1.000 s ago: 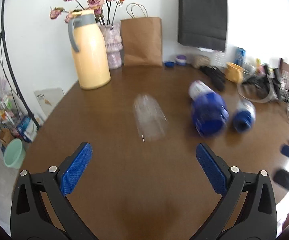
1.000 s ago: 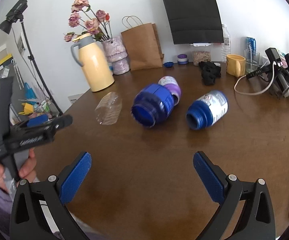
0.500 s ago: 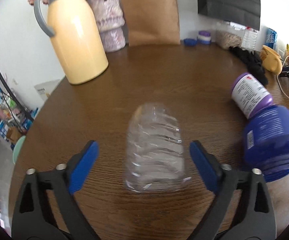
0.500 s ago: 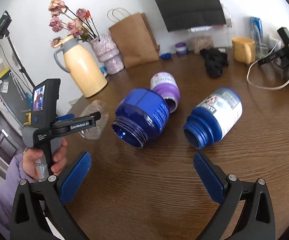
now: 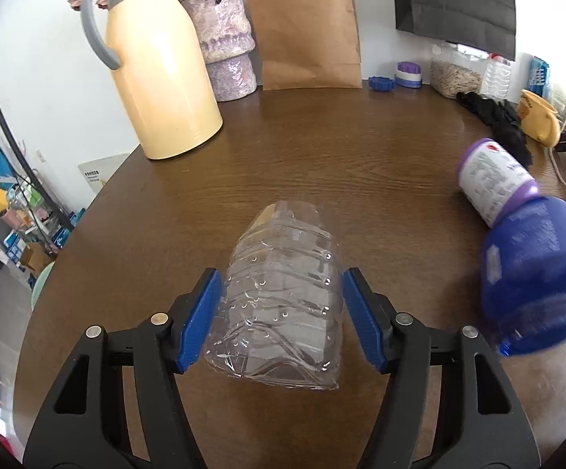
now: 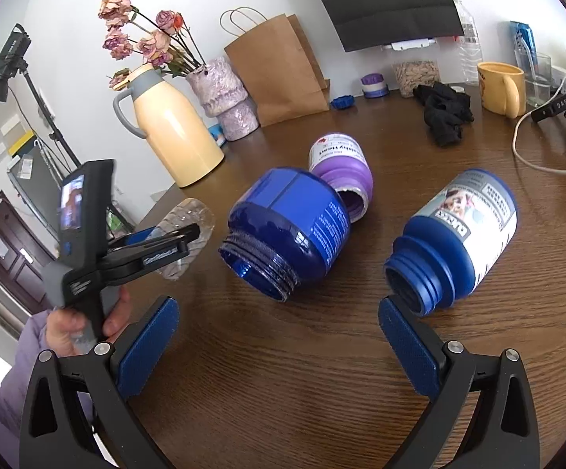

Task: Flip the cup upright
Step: 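Close the left gripper around the body of the clear cup, then lift the clear cup with the left gripper and carry it toward the right gripper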

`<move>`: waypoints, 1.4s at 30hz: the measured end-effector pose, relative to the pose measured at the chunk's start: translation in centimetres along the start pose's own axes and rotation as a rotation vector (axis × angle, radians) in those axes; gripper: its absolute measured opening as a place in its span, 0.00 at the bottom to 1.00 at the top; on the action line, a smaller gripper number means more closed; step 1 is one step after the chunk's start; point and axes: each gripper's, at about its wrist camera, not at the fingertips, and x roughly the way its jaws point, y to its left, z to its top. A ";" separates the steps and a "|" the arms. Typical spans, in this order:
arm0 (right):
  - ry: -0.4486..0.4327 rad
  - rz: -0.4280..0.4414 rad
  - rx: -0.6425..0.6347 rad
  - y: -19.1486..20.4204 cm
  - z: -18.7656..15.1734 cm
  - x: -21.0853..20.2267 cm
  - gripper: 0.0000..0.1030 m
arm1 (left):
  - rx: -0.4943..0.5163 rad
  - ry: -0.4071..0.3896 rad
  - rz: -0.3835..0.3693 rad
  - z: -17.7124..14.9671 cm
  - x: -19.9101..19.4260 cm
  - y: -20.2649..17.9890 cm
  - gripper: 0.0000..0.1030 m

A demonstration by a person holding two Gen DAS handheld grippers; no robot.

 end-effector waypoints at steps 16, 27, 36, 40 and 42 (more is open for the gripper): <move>-0.007 -0.025 -0.036 2.6 -1.9 -1.9 1.00 | 0.007 -0.023 -0.111 -4.2 -6.4 -0.3 0.57; -0.014 -0.077 -0.068 1.7 -1.1 -4.4 1.00 | 0.036 -0.065 -0.173 -5.8 -10.8 -0.5 0.57; 0.028 -0.008 -0.093 3.3 -1.0 -2.4 1.00 | 0.146 0.147 -0.292 -3.8 -10.5 0.6 0.58; 0.009 0.051 -0.161 4.3 -1.6 -2.7 1.00 | 0.237 0.239 -0.275 -3.8 -9.8 -0.3 0.58; 0.029 0.083 -0.237 5.1 -2.1 -2.8 1.00 | 0.259 0.297 -0.298 -3.6 -9.4 -0.2 0.59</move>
